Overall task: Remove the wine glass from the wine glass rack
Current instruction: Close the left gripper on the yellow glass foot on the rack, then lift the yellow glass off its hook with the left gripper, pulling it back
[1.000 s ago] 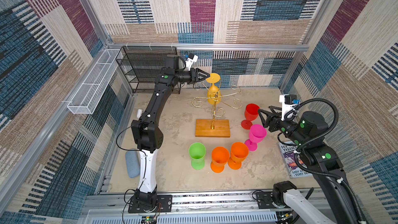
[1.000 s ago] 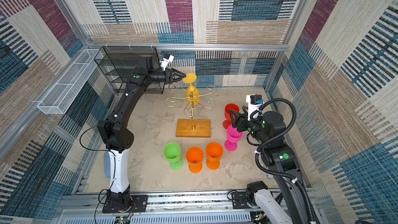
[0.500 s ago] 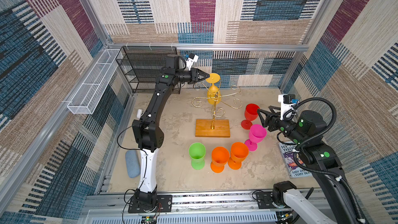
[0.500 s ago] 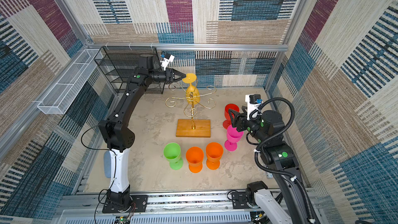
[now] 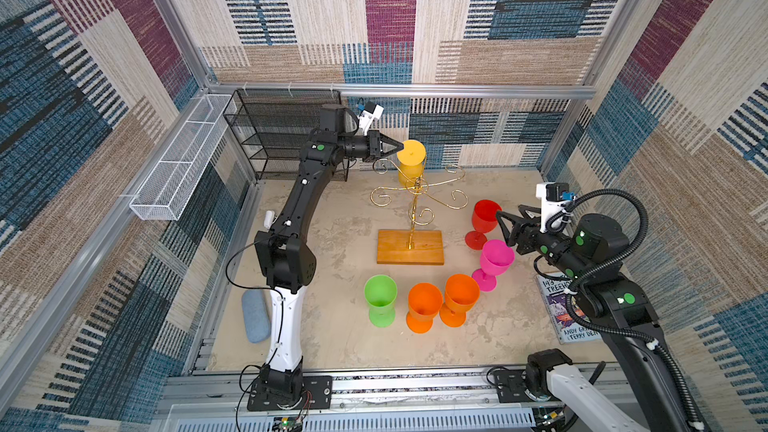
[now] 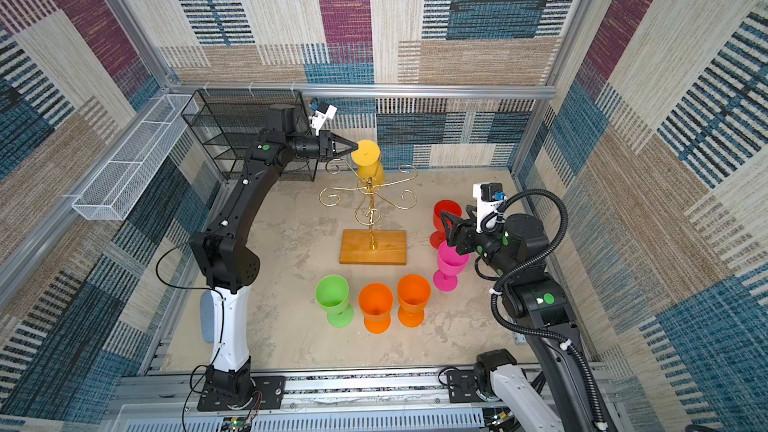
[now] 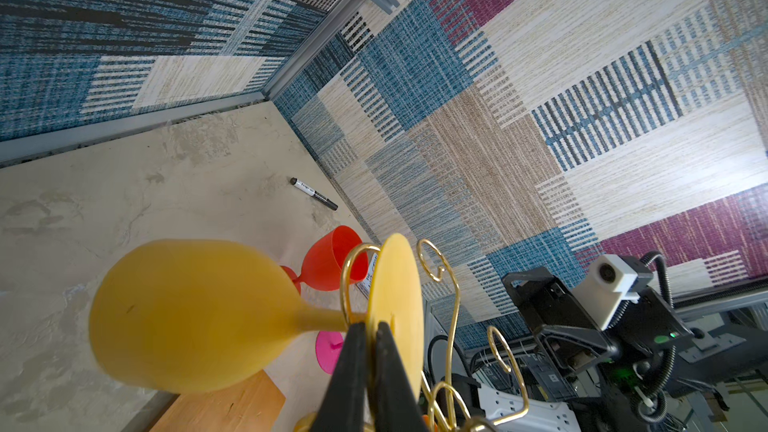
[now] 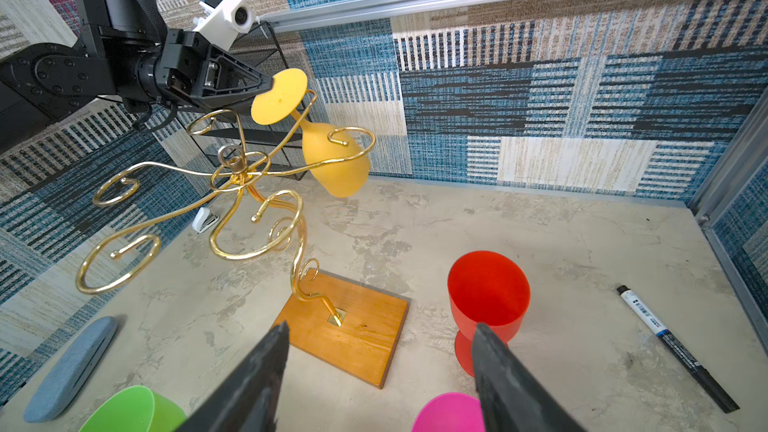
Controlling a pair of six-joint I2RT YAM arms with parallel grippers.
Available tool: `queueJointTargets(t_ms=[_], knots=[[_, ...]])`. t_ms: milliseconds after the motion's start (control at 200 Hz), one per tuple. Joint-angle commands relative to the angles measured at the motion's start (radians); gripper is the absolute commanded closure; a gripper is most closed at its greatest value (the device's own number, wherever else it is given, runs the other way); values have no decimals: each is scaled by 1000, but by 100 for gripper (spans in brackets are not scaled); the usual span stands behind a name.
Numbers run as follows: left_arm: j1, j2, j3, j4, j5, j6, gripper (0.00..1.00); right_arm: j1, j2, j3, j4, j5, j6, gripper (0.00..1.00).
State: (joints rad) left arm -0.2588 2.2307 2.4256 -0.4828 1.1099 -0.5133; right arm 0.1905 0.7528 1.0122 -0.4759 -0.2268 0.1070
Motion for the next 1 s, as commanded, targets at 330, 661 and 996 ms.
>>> queueJointTargets(t_ms=[330, 661, 996], knots=[[15, -6, -21, 208, 48, -221, 100, 1, -9, -6, 20, -5, -2, 29], [20, 1, -73, 411, 64, -396, 100, 1, -15, -12, 18, -8, -3, 29], [10, 18, -94, 562, 105, -515, 100, 1, -14, -18, 22, -10, -4, 29]])
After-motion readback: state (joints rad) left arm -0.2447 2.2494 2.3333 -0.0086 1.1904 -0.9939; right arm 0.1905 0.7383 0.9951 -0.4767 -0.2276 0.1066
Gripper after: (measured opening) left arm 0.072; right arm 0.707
